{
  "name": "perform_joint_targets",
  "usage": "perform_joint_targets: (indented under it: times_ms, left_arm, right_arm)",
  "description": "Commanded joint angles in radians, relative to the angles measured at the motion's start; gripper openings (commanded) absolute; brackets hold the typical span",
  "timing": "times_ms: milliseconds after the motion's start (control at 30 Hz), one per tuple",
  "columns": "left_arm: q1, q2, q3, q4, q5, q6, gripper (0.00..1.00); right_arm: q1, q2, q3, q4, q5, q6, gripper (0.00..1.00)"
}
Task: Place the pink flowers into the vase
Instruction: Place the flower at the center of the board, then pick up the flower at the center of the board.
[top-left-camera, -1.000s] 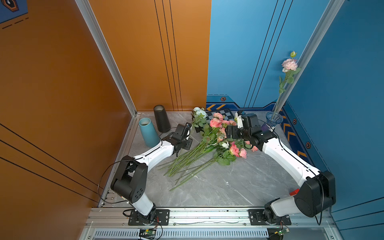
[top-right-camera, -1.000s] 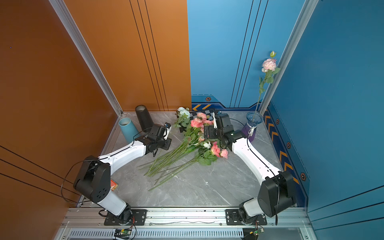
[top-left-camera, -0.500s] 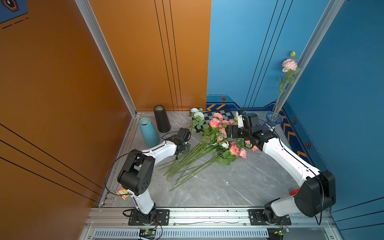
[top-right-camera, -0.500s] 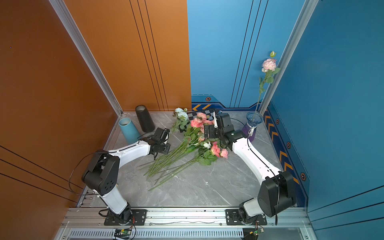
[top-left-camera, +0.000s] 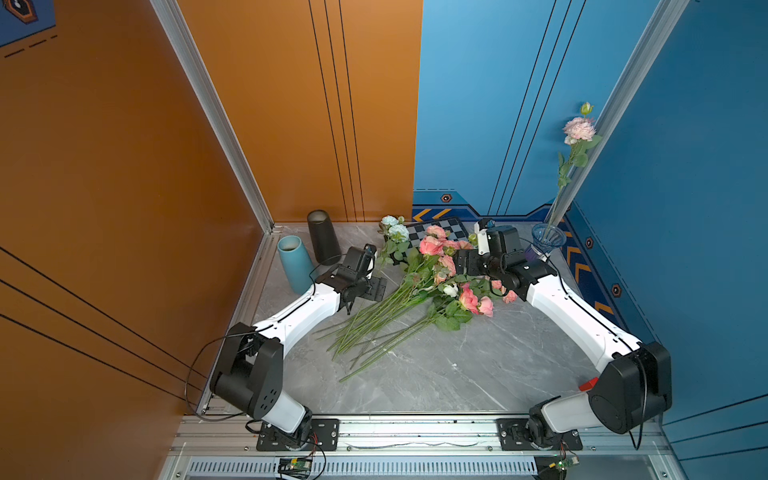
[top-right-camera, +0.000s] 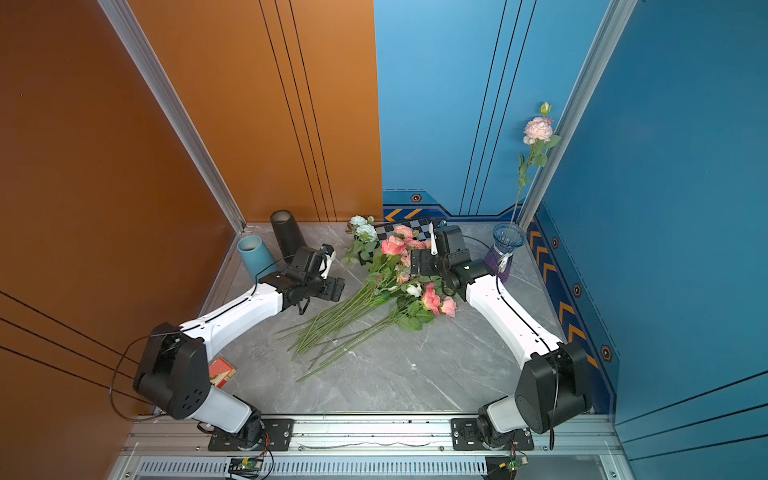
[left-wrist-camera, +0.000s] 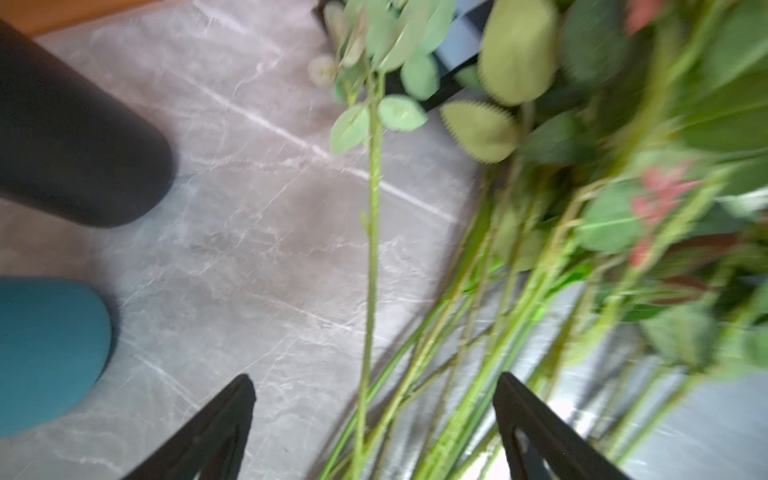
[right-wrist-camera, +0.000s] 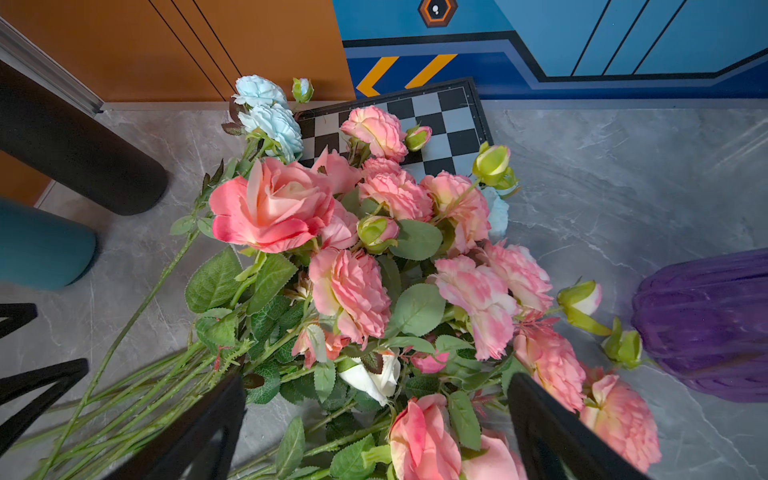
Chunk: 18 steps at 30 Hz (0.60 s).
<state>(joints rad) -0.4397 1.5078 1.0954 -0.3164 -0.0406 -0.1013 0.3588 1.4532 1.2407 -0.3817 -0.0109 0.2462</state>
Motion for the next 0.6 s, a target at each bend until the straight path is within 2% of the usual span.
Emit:
perform_joint_targets:
  times_ms: [0, 167, 267, 567]
  left_arm:
    - [-0.013, -0.046, -0.04, 0.085, 0.198, 0.034, 0.94]
    - [-0.039, -0.011, -0.1, 0.21, 0.224, 0.065, 0.88]
    - [-0.068, 0.034, -0.103, 0.254, 0.214, 0.103, 0.74]
    - [-0.089, 0.184, -0.023, 0.307, 0.189, 0.156, 0.65]
  right_arm:
    - [-0.008, 0.006, -0.007, 0.01, -0.017, 0.021, 1.0]
    - [-0.014, -0.005, -0.015, 0.009, -0.023, 0.025, 1.0]
    - [-0.019, -0.014, -0.018, 0.01, -0.024, 0.026, 1.0]
    - [-0.031, -0.029, -0.027, 0.01, -0.031, 0.03, 1.0]
